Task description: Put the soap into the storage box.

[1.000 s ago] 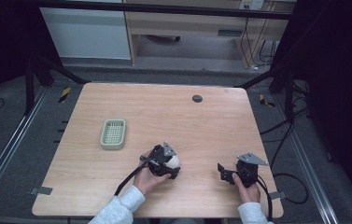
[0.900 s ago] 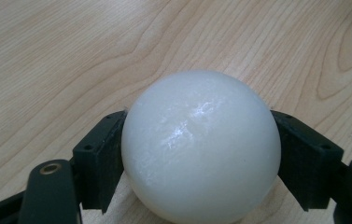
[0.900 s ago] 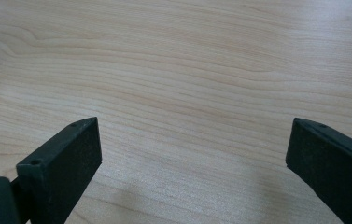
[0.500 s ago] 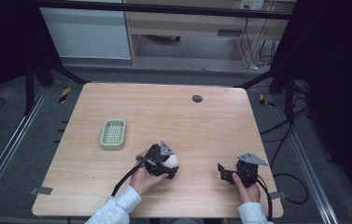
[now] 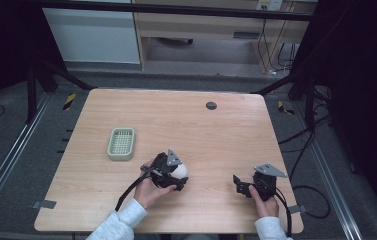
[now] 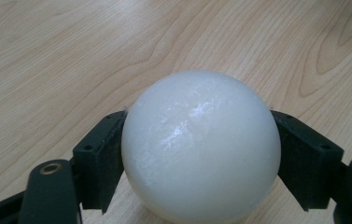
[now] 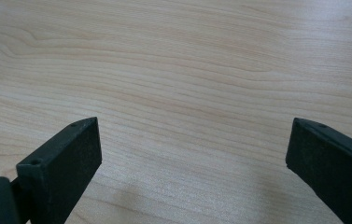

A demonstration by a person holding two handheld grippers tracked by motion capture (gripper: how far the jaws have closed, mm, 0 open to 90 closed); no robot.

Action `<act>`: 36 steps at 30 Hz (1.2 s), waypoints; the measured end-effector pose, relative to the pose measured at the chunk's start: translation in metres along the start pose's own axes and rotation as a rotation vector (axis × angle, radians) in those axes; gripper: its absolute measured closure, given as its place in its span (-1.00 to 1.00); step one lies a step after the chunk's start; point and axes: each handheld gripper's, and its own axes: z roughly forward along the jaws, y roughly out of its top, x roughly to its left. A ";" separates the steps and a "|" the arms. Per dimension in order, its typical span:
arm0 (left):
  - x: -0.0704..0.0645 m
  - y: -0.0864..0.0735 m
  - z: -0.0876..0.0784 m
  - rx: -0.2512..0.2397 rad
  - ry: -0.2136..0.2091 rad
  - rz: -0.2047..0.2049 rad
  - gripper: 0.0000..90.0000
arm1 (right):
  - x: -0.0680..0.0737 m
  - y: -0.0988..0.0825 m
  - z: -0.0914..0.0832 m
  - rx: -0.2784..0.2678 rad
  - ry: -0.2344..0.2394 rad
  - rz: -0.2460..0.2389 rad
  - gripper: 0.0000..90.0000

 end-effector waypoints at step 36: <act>0.022 -0.005 -0.043 -0.036 0.038 -0.022 -0.47 | 0.001 0.000 0.000 0.000 0.001 0.002 -0.91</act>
